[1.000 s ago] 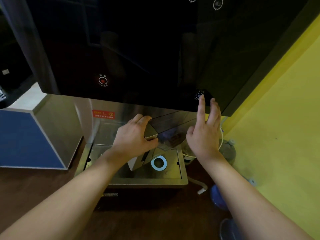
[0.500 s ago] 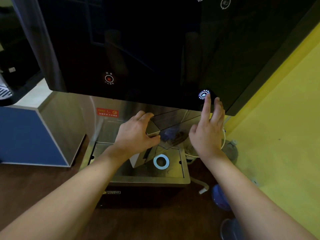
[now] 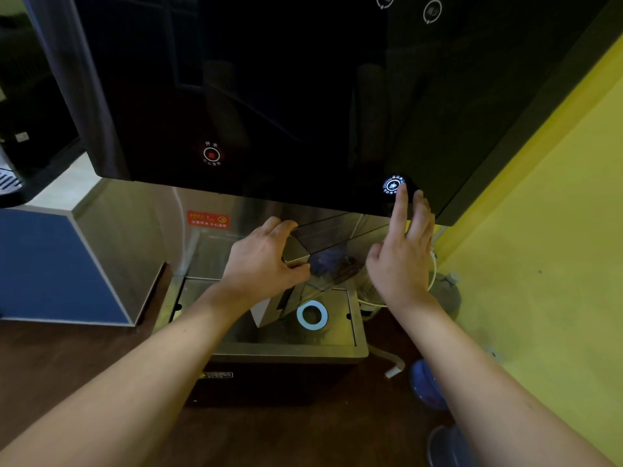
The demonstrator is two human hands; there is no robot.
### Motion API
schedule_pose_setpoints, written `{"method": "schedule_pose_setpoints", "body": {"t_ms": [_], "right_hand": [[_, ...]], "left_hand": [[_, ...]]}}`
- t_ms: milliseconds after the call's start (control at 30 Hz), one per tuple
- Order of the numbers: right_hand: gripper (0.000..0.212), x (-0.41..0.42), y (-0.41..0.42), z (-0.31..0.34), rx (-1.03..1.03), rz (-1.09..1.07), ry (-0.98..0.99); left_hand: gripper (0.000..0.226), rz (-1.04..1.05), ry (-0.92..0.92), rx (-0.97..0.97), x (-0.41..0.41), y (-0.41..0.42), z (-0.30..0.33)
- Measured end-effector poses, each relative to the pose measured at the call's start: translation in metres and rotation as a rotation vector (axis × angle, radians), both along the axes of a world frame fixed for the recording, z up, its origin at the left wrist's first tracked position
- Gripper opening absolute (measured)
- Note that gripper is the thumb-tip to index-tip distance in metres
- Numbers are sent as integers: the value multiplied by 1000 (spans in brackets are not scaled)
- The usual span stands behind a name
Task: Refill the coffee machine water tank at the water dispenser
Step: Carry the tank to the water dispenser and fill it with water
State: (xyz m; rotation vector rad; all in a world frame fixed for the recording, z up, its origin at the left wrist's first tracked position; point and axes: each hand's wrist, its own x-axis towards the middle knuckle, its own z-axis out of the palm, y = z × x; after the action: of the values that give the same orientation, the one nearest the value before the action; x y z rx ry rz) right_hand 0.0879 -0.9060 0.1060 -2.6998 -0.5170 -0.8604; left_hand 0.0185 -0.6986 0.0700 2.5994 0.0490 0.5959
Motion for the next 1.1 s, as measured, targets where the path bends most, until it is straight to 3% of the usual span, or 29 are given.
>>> {"method": "schedule_pose_setpoints", "body": {"t_ms": [1100], "right_hand": [[88, 1, 2, 0, -5, -3, 0]], "left_hand": [[77, -14, 3, -7, 0, -1, -3]]}}
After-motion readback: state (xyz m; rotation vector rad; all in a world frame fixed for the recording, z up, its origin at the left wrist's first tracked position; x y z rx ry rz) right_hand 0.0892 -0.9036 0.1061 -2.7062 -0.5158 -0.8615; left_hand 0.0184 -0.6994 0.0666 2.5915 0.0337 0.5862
